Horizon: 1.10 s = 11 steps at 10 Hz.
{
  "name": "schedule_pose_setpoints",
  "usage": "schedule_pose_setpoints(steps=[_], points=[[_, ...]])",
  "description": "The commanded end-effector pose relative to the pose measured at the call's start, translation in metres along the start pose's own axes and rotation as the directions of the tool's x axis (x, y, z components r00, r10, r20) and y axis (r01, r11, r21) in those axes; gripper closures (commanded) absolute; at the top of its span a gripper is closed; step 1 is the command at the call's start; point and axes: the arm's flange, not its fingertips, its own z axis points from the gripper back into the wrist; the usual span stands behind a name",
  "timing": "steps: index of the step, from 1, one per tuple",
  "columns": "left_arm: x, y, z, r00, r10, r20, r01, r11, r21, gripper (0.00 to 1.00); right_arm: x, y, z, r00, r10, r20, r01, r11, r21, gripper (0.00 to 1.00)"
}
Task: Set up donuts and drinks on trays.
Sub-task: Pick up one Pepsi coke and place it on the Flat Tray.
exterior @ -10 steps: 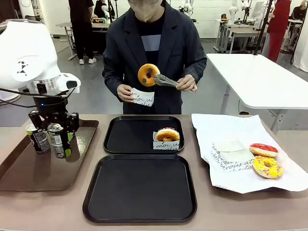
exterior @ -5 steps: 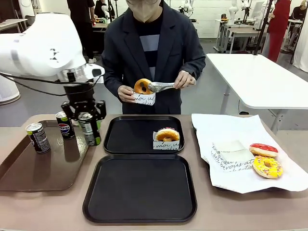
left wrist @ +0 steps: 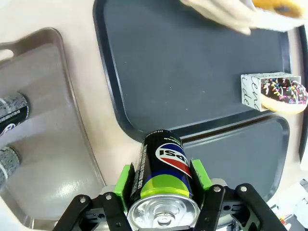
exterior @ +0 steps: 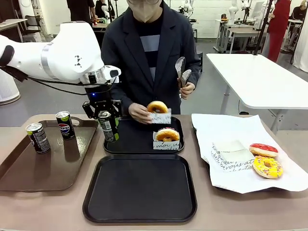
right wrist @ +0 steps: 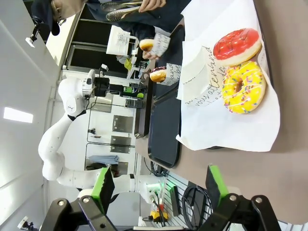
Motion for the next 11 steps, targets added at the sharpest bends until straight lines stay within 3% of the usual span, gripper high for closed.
schedule_pose_setpoints(steps=[1, 3, 5, 8, 11], points=[[-0.038, 0.023, 0.034, 0.994, 0.036, -0.106, -0.033, 0.999, 0.032, 0.41, 0.0, 0.0, 0.001, 1.0, 0.015, 0.005, -0.015, 1.0, 0.01, 0.0], [-0.105, 0.068, 0.07, 0.99, -0.005, -0.138, 0.008, 1.0, 0.019, 0.41, 0.0, 0.0, 0.001, 1.0, 0.015, 0.005, -0.015, 1.0, 0.01, 0.0], [-0.128, 0.078, 0.081, 0.993, -0.022, -0.115, 0.023, 1.0, 0.004, 0.41, 0.0, 0.0, 0.001, 1.0, 0.015, 0.005, -0.015, 1.0, 0.01, 0.0], [-0.112, 0.072, 0.077, 0.996, 0.005, -0.094, -0.004, 1.0, 0.011, 0.41, 0.0, 0.0, 0.001, 1.0, 0.015, 0.005, -0.015, 1.0, 0.01, 0.0], [-0.062, 0.021, 0.057, 0.998, 0.026, -0.06, -0.022, 0.998, 0.053, 0.41, 0.0, 0.0, 0.001, 1.0, 0.015, 0.005, -0.015, 1.0, 0.01, 0.0]])
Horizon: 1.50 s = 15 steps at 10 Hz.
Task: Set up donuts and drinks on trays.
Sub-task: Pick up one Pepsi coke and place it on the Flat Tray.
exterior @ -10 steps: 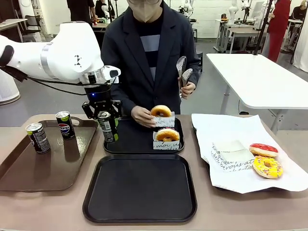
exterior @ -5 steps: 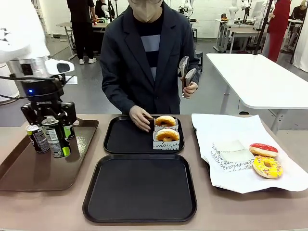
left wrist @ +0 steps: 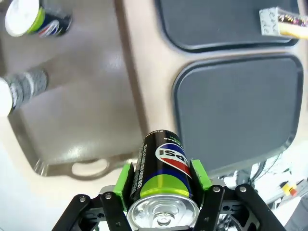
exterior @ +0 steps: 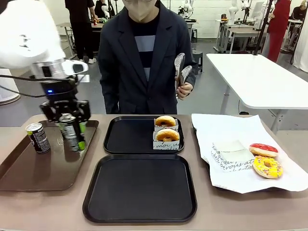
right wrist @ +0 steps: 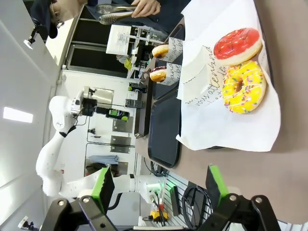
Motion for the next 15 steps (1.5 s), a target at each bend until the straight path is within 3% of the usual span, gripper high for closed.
schedule_pose_setpoints(steps=[1, 4, 7, 11, 14, 15], points=[[0.046, -0.043, -0.009, 0.999, 0.037, 0.017, -0.037, 0.999, 0.017, 0.41, 0.0, 0.0, 0.001, 1.0, 0.014, 0.006, -0.015, 1.0, 0.01, 0.0], [0.103, -0.083, -0.045, 0.993, 0.102, 0.059, -0.105, 0.993, 0.052, 0.41, 0.0, 0.0, 0.001, 1.0, 0.014, 0.006, -0.015, 1.0, 0.01, 0.0], [0.134, -0.114, -0.07, 0.987, 0.076, 0.145, -0.092, 0.989, 0.111, 0.41, 0.0, 0.0, 0.001, 1.0, 0.014, 0.006, -0.015, 1.0, 0.01, 0.0], [0.151, -0.124, -0.1, 0.98, 0.027, 0.197, -0.044, 0.995, 0.085, 0.41, 0.0, 0.0, 0.001, 1.0, 0.014, 0.006, -0.015, 1.0, 0.01, 0.0], [0.156, -0.121, -0.112, 0.984, 0.024, 0.177, -0.038, 0.996, 0.078, 0.41, 0.0, 0.0, 0.001, 1.0, 0.014, 0.006, -0.015, 1.0, 0.01, 0.0], [0.154, -0.123, -0.113, 0.986, 0.017, 0.169, -0.032, 0.996, 0.087, 0.0, 0.0, 0.0, 0.001, 1.0, 0.014, 0.006, -0.015, 1.0, 0.01, 0.0]])
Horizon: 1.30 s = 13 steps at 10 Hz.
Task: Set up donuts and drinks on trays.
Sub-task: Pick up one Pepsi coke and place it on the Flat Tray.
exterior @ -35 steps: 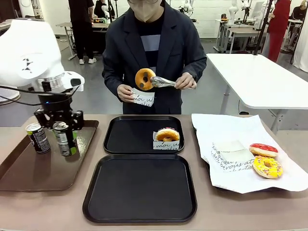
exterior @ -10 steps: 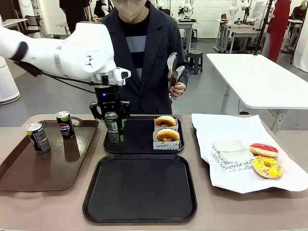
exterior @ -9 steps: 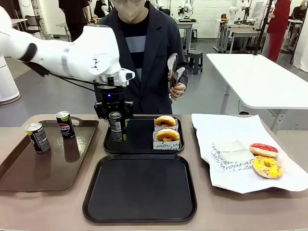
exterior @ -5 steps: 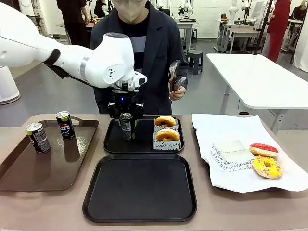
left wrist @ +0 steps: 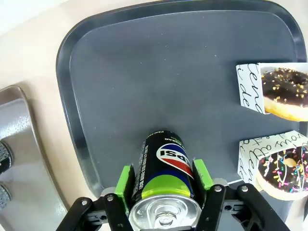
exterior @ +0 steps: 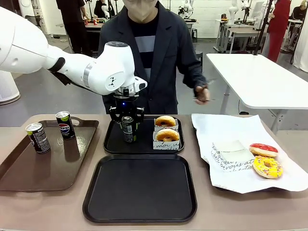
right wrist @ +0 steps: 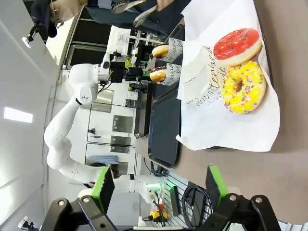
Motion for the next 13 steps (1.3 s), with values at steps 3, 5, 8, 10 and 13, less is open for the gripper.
schedule_pose_setpoints(steps=[3, 5, 8, 10, 13], points=[[-0.006, -0.002, 0.016, 1.0, -0.017, 0.005, 0.017, 1.0, 0.0, 0.0, 0.0, 0.0, 0.0, 1.0, 0.014, 0.005, -0.014, 1.0, 0.01, 0.0], [-0.017, 0.004, 0.03, 1.0, -0.011, -0.008, 0.011, 1.0, 0.022, 0.0, 0.0, 0.0, 0.0, 1.0, 0.014, 0.005, -0.014, 1.0, 0.01, 0.0], [-0.051, 0.011, 0.063, 0.999, -0.04, -0.033, 0.04, 0.999, -0.005, 0.0, 0.0, 0.0, 0.0, 1.0, 0.014, 0.005, -0.014, 1.0, 0.01, 0.0], [-0.076, 0.015, 0.079, 0.995, -0.087, -0.041, 0.087, 0.996, -0.021, 0.0, 0.0, 0.0, 0.0, 1.0, 0.014, 0.005, -0.014, 1.0, 0.01, 0.0], [-0.093, 0.024, 0.094, 0.991, -0.135, -0.021, 0.134, 0.99, -0.047, 0.0, 0.0, 0.0, 0.0, 1.0, 0.014, 0.005, -0.014, 1.0, 0.01, 0.0]])
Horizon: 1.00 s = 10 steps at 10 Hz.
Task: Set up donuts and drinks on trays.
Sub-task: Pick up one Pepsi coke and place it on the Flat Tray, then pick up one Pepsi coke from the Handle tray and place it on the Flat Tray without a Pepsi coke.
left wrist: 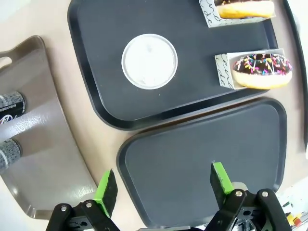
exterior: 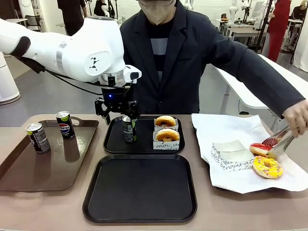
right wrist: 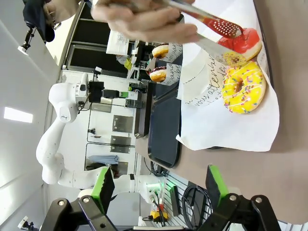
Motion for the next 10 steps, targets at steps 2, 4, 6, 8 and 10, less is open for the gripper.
schedule_pose_setpoints(steps=[2, 4, 6, 8, 10], points=[[0.006, -0.003, -0.005, 1.0, 0.017, -0.002, -0.017, 1.0, 0.004, 0.0, 0.0, 0.0, 0.0, 1.0, 0.014, 0.005, -0.014, 1.0, 0.01, 0.0], [0.006, -0.003, -0.005, 1.0, 0.017, -0.002, -0.017, 1.0, 0.004, 0.0, 0.0, 0.0, 0.0, 1.0, 0.014, 0.005, -0.014, 1.0, 0.01, 0.0], [0.006, -0.003, -0.005, 1.0, 0.017, -0.002, -0.017, 1.0, 0.004, 0.0, 0.0, 0.0, 0.0, 1.0, 0.014, 0.005, -0.014, 1.0, 0.01, 0.0], [0.003, 0.03, 0.011, 0.998, 0.062, 0.01, -0.062, 0.998, 0.01, 0.0, 0.0, 0.0, 0.0, 1.0, 0.014, 0.005, -0.014, 1.0, 0.01, 0.0], [0.0, 0.101, 0.054, 0.989, 0.144, 0.018, -0.144, 0.99, 0.005, 0.0, 0.0, 0.0, 0.0, 1.0, 0.014, 0.005, -0.014, 1.0, 0.01, 0.0]])
